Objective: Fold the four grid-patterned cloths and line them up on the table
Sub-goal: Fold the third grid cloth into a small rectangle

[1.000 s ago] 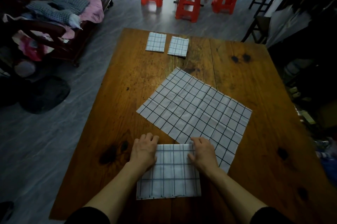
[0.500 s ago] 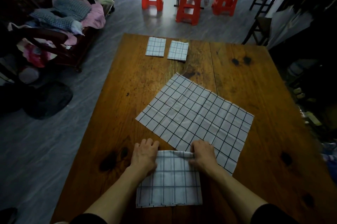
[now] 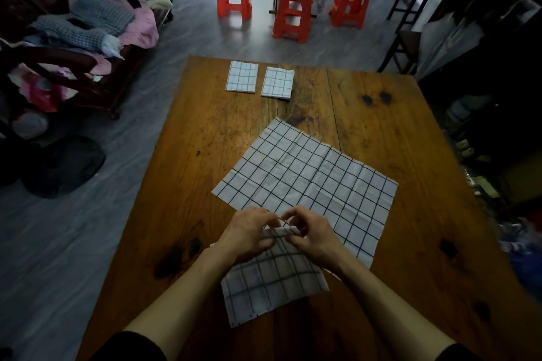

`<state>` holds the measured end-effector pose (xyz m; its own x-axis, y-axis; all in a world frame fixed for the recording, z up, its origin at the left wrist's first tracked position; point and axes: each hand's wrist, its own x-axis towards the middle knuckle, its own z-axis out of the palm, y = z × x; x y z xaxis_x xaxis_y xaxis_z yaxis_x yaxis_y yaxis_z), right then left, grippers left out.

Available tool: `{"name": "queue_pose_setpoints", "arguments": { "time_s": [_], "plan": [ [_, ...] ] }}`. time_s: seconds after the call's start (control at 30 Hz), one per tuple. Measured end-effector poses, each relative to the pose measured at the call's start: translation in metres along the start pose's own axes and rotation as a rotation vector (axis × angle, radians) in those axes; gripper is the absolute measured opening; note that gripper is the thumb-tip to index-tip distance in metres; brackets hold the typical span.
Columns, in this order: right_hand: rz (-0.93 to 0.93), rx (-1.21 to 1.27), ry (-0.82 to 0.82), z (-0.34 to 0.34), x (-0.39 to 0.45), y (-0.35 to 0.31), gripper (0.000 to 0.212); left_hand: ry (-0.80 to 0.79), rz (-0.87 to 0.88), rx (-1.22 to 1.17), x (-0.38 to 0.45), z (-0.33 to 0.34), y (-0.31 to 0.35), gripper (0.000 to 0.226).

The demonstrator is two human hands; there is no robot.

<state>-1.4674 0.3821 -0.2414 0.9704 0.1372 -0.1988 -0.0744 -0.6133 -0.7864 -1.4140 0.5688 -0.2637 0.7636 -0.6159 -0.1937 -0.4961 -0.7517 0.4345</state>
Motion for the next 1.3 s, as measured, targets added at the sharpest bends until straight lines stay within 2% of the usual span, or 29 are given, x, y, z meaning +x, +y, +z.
{"name": "queue_pose_setpoints", "arguments": {
  "time_s": [0.07, 0.13, 0.2, 0.33, 0.43, 0.53, 0.63, 0.7, 0.8, 0.93, 1.0, 1.13, 1.23, 1.3],
  "plan": [
    [-0.065, 0.007, 0.064, -0.003, -0.001, -0.009, 0.031, 0.049, 0.029, -0.039, 0.000, -0.007, -0.002, 0.009],
    [-0.075, 0.011, 0.101, -0.005, -0.003, -0.014, 0.032, 0.095, 0.052, -0.126, -0.001, -0.014, -0.005, 0.011],
    [0.011, -0.014, 0.072, -0.009, -0.007, -0.011, 0.032, 0.128, 0.070, -0.252, -0.002, -0.021, -0.010, 0.008],
    [0.097, -0.121, 0.017, -0.010, -0.026, 0.007, 0.006, 0.173, 0.051, -0.466, -0.012, -0.033, -0.016, 0.007],
    [0.097, -0.126, 0.126, -0.012, -0.039, 0.020, 0.014, 0.214, 0.052, -0.564, -0.023, -0.040, -0.018, 0.009],
    [-0.019, -0.144, 0.265, -0.016, -0.044, 0.017, 0.031, 0.275, 0.039, -0.580, -0.031, -0.047, -0.013, 0.013],
    [-0.165, -0.094, 0.420, -0.024, -0.046, 0.005, 0.018, 0.376, 0.065, -0.572, -0.038, -0.053, -0.006, 0.015],
    [-0.239, -0.088, 0.501, -0.031, -0.048, 0.000, 0.019, 0.449, 0.078, -0.553, -0.045, -0.058, 0.001, 0.023],
    [-0.342, -0.155, 0.548, -0.042, -0.057, -0.003, 0.017, 0.543, 0.088, -0.529, -0.061, -0.059, 0.016, 0.033],
    [-0.416, -0.163, 0.510, -0.034, -0.083, 0.017, 0.022, 0.501, 0.045, -0.561, -0.086, -0.028, 0.029, 0.024],
    [-0.385, -0.116, 0.440, -0.021, -0.101, 0.044, 0.021, 0.441, 0.007, -0.490, -0.099, 0.001, 0.033, 0.017],
    [-0.317, -0.071, 0.237, 0.015, -0.141, 0.102, 0.018, 0.283, -0.012, -0.301, -0.122, 0.074, 0.032, 0.049],
    [-0.281, -0.117, 0.112, 0.036, -0.166, 0.130, 0.018, 0.219, -0.046, -0.334, -0.145, 0.113, 0.036, 0.037],
    [-0.238, -0.145, 0.037, 0.045, -0.177, 0.141, 0.034, 0.199, -0.081, -0.337, -0.158, 0.128, 0.046, 0.030]
  ]
}}
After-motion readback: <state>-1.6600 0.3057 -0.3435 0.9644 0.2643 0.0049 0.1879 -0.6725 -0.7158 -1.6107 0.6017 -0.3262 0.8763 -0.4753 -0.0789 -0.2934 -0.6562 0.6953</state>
